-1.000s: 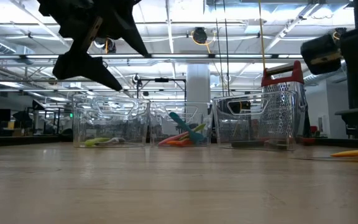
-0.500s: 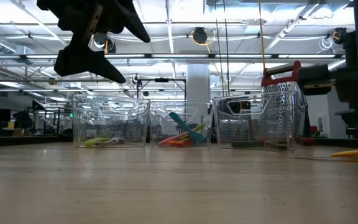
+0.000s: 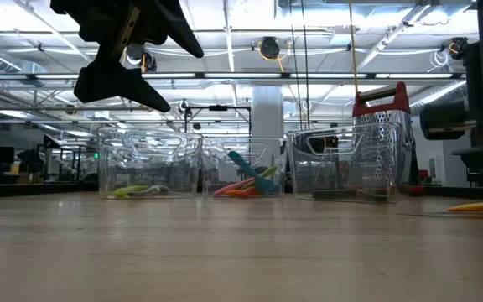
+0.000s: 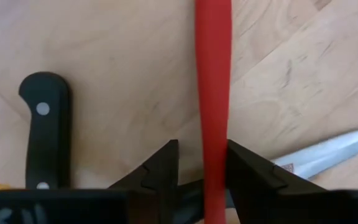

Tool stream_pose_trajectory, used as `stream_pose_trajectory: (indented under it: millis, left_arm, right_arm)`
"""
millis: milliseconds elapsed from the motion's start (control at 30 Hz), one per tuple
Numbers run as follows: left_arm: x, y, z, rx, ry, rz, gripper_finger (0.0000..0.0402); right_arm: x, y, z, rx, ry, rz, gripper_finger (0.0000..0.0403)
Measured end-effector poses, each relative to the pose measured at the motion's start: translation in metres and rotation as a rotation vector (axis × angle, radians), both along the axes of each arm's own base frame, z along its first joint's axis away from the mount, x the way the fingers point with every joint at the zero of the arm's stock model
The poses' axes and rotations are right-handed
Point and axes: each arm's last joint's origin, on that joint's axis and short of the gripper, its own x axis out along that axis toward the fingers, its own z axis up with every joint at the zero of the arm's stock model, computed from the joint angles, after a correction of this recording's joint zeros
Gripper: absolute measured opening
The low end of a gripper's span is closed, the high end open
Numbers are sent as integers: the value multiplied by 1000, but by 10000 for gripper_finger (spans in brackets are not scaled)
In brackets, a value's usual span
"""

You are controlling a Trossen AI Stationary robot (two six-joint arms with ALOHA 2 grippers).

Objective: Pick & Place Kitchen Items
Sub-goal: Put the red serving spoon in the left bin

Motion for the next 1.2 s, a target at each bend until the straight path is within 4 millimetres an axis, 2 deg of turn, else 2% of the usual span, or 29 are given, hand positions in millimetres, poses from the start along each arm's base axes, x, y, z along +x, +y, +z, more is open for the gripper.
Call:
stream_pose_trajectory:
  millis: [133, 367, 533, 700, 933, 1067, 1200]
  left_arm:
    - [0, 0, 0, 5, 0, -4, 337]
    - [0, 0, 0, 3, 0, -2, 337]
    - [0, 0, 0, -3, 0, 2, 337]
    - [1, 0, 1, -8, -13, 3, 337]
    - [7, -3, 9, -30, -113, -10, 337]
    - [12, -4, 17, -105, -206, 17, 337]
    - [16, -6, 27, -205, -302, 52, 337]
  right_arm:
    - [-1, 0, -1, 0, -1, 0, 97]
    - [0, 0, -1, 10, -11, 1, 29]
    - [1, 1, 4, 21, -31, -25, 29]
    - [7, 4, 27, 58, -106, -33, 29]
    - [13, 6, 72, 117, -251, -45, 30]
    - [18, 4, 96, 50, -401, -90, 30]
    - [24, 1, 111, -94, -536, -122, 30]
